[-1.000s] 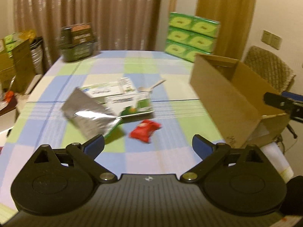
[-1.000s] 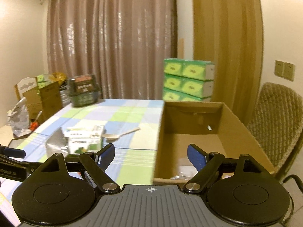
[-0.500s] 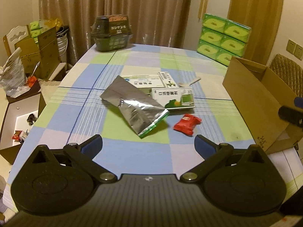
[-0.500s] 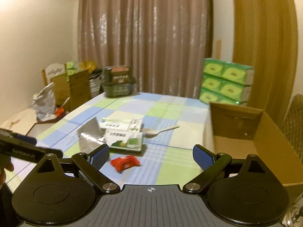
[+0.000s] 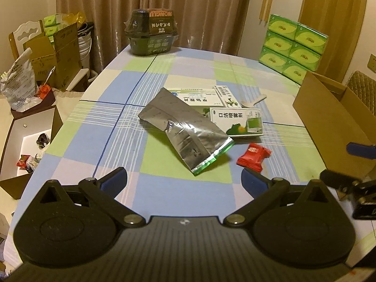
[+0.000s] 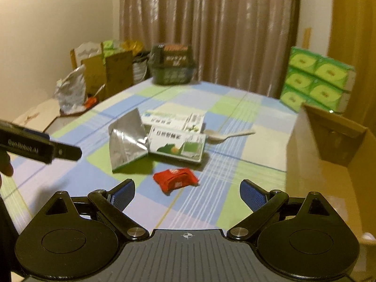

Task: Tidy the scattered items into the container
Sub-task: 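Bring both open tools back over the silver foil bag and red packet, then close the left tool on the silver foil bag while the right tool grasps the red snack packet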

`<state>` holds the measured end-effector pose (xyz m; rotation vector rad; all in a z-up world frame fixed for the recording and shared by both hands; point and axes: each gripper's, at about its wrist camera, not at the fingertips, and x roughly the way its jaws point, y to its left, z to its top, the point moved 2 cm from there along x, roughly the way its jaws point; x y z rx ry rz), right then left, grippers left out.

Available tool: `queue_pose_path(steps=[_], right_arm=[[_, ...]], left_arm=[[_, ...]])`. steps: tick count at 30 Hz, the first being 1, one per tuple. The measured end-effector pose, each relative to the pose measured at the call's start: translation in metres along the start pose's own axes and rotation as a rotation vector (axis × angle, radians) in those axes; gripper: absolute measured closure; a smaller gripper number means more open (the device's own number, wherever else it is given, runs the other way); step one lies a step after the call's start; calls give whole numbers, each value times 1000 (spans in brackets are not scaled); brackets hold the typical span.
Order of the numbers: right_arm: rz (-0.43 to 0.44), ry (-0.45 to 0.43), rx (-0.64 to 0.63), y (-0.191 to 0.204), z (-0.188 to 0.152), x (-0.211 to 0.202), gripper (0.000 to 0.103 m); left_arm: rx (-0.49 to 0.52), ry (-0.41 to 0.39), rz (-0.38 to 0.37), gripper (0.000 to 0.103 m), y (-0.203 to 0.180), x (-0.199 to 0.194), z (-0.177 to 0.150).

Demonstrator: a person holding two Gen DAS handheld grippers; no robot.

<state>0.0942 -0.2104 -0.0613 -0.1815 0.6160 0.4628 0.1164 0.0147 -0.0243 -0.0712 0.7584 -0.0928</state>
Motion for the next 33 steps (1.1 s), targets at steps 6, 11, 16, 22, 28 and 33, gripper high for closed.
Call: queue_pose_path(steps=[6, 11, 16, 22, 28, 33], right_arm=[[39, 52, -30, -2, 2, 32, 9], [57, 86, -44, -5, 3, 54, 9], [69, 117, -61, -6, 2, 76, 9], [80, 134, -61, -7, 0, 96, 9], [82, 148, -73, -8, -4, 109, 9], [85, 152, -77, -11, -8, 116, 9]], left_arm=[[-12, 16, 0, 2, 8, 21, 7], [-20, 31, -9, 2, 8, 41, 11], [-35, 41, -19, 2, 7, 60, 19], [-31, 39, -29, 2, -2, 81, 32], [-35, 64, -44, 2, -15, 108, 37], [-62, 93, -35, 2, -20, 128, 37]])
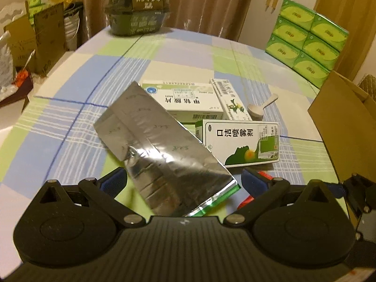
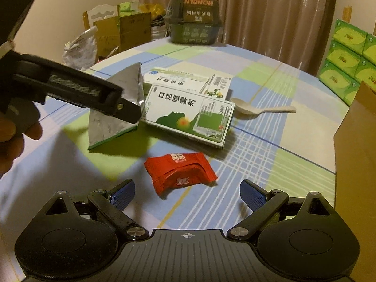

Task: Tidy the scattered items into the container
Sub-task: 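Close the left tool on the silver foil bag while the right tool grasps the red snack packet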

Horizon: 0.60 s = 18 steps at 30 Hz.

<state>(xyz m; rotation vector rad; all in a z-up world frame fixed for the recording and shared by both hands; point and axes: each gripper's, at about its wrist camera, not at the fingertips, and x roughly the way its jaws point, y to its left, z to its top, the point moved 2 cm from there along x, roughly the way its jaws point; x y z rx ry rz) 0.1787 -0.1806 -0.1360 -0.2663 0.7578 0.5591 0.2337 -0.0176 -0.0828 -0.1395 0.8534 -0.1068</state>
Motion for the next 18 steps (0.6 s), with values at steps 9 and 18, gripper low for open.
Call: queue_pose_path(steps=[9, 18], right_arm=[[6, -4, 9, -4, 2, 7, 9], [24, 1, 1, -2, 7, 12, 10]], left_arm=[[-52, 19, 1, 10, 5, 14, -4], [83, 93, -39, 16, 19, -10, -20]])
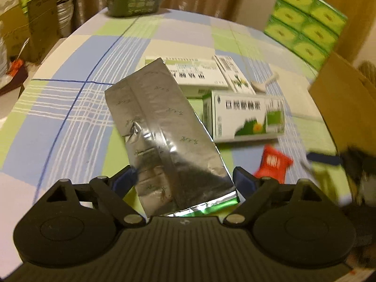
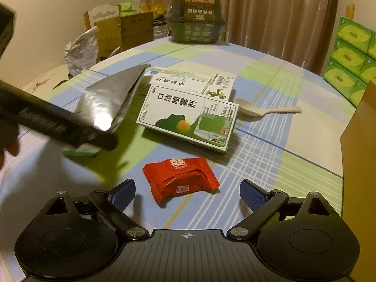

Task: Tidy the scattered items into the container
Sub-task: 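Close the left tool on the silver foil bag while the right tool grasps the red snack packet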

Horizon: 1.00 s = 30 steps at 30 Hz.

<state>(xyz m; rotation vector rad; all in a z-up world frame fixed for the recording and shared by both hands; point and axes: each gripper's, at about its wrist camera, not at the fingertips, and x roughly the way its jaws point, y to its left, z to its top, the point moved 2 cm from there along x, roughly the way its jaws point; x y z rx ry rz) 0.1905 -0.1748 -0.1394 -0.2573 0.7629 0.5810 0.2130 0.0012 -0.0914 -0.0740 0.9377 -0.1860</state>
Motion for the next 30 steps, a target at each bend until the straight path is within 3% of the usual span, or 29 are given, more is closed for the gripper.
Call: queue_pose_path(steps=[5, 8, 15, 20, 24, 28, 30], right_arm=[[17, -3, -20, 4, 5, 4, 10], [28, 4, -31, 4, 8, 10, 10], [44, 32, -26, 0, 11, 24, 11], [67, 37, 5, -3, 11, 26, 26], [61, 31, 21, -2, 13, 21, 55], [68, 32, 41, 3, 10, 15, 57], [74, 30, 55, 5, 7, 10, 57]], left_arm=[[134, 63, -29, 16, 14, -23, -22], [179, 92, -9, 16, 22, -33, -32], [80, 37, 39, 10, 39, -42, -25], [48, 25, 70, 9, 38, -32, -12], [31, 22, 91, 9, 37, -26, -3], [28, 48, 98, 11, 38, -15, 4], [45, 66, 95, 18, 36, -11, 5]])
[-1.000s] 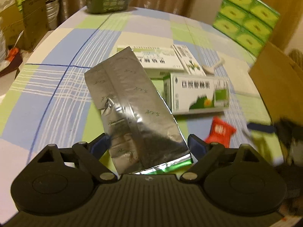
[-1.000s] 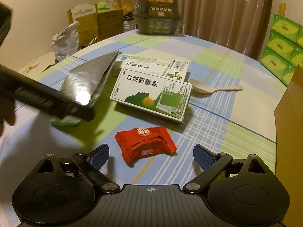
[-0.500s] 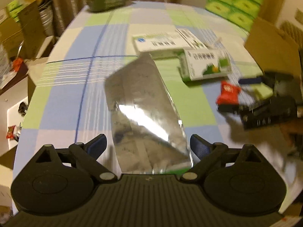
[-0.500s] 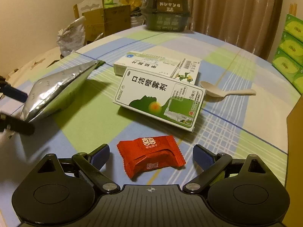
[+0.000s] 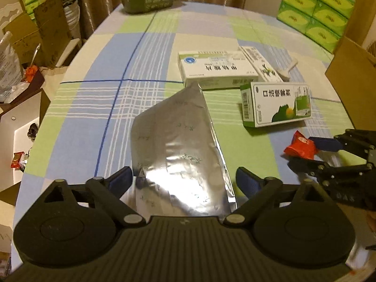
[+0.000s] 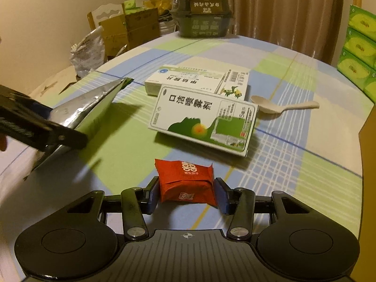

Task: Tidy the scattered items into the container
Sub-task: 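Close the left tool on the silver foil bag while the right tool grasps the red snack packet, then carry the foil bag and red packet in both tools over the cardboard box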

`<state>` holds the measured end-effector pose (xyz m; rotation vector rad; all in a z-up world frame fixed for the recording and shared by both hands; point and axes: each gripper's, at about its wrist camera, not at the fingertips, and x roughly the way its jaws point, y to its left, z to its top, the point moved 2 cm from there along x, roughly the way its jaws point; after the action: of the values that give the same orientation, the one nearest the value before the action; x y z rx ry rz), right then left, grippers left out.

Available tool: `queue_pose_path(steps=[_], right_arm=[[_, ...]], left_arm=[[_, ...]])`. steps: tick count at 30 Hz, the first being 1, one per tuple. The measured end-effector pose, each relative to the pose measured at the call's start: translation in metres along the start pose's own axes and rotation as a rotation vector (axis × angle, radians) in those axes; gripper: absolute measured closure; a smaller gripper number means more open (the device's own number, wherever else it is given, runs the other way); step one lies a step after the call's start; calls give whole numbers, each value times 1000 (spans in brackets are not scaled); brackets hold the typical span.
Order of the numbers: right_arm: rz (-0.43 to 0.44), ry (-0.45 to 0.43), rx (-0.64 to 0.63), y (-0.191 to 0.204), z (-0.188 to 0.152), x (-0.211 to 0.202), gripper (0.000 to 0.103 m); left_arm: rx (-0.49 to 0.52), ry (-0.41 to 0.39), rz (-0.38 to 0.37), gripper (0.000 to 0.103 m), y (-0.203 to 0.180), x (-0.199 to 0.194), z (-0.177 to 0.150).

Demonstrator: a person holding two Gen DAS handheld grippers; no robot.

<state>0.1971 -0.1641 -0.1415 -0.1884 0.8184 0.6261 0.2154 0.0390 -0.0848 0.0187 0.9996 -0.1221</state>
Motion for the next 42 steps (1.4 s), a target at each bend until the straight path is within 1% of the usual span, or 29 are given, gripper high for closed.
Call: queue_pose_path(steps=[4, 11, 13, 15, 17, 18, 19, 20, 21, 22, 29, 34, 35, 36, 38, 42], right_arm=[[-5, -3, 27, 4, -9, -13, 57], [-65, 3, 105, 1, -37, -48, 57], [-89, 15, 114, 1, -45, -56, 57], [-110, 26, 114, 2, -53, -61, 57], [-130, 25, 106, 4, -59, -65, 57], [-137, 27, 99, 5, -61, -66, 54], [-141, 32, 94, 6, -62, -66, 48], [-141, 38, 90, 7, -62, -65, 44], [-139, 44, 88, 8, -62, -64, 37], [-135, 46, 86, 8, -61, -63, 33], [-148, 54, 110, 6, -57, -58, 33], [-166, 61, 126, 5, -57, -59, 34], [-169, 59, 126, 6, -58, -59, 35], [-174, 54, 123, 7, -58, -60, 43], [-174, 49, 123, 8, -57, -61, 52], [-175, 46, 134, 9, -57, -62, 58]], left_arm=[[52, 8, -20, 27, -6, -4, -4], [151, 32, -123, 30, -28, -24, -27], [187, 50, -155, 30, -36, -29, -36], [217, 61, -171, 30, -42, -33, -44], [225, 67, -167, 28, -45, -35, -48], [222, 70, -162, 26, -45, -36, -49], [215, 73, -160, 25, -44, -36, -49], [203, 74, -161, 24, -43, -37, -47], [190, 71, -160, 22, -42, -37, -45], [182, 67, -156, 21, -41, -38, -42], [190, 75, -129, 19, -43, -31, -27], [223, 97, -113, 19, -47, -24, -29], [224, 101, -114, 19, -47, -23, -30], [222, 105, -114, 19, -46, -21, -30], [222, 109, -112, 19, -46, -20, -31], [227, 124, -120, 23, -46, -17, -32]])
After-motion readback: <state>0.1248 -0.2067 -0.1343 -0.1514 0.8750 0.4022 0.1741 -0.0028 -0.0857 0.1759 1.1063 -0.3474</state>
